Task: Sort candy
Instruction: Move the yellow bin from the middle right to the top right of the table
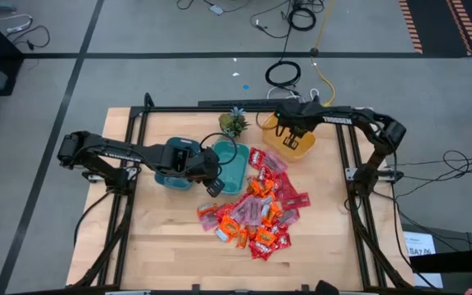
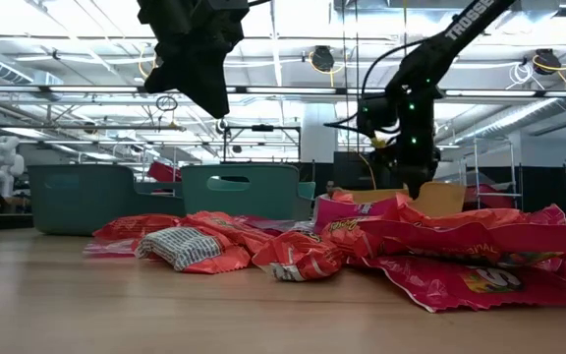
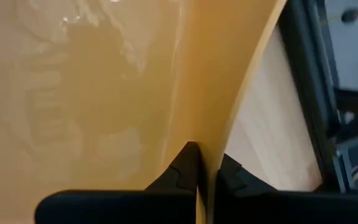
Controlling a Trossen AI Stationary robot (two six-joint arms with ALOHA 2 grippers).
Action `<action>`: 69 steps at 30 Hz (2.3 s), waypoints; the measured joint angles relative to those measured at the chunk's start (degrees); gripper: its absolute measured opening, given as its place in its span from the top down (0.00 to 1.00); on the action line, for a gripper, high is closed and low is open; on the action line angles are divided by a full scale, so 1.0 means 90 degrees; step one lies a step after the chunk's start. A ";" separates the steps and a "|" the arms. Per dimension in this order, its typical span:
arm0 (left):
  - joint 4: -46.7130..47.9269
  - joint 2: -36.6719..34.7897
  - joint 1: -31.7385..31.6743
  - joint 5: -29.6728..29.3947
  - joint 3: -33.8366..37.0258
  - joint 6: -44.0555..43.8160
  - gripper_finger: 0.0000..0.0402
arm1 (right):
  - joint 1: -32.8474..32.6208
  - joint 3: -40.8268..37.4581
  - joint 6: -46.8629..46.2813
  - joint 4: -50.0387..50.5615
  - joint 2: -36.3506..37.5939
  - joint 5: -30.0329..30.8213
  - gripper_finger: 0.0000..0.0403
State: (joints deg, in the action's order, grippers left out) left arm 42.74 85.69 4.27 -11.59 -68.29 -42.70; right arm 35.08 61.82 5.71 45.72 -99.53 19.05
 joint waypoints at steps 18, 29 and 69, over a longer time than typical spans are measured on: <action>0.0027 0.0000 0.0047 0.0230 0.0000 0.0010 0.84 | -0.2737 -0.1313 -0.1781 0.0568 0.1331 -0.0047 1.00; 0.0024 0.0000 0.0046 0.0229 0.0000 0.0010 0.84 | -0.3795 -0.1494 -0.3127 0.0848 0.2319 -0.0105 1.00; 0.0022 0.0000 0.0012 0.0068 0.0000 0.0152 0.84 | 0.0310 -0.1991 0.0140 0.0106 0.3153 -0.0800 0.82</action>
State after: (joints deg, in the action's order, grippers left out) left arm 42.94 85.69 4.38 -10.98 -68.29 -41.34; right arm 37.87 43.90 6.98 46.68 -71.16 11.86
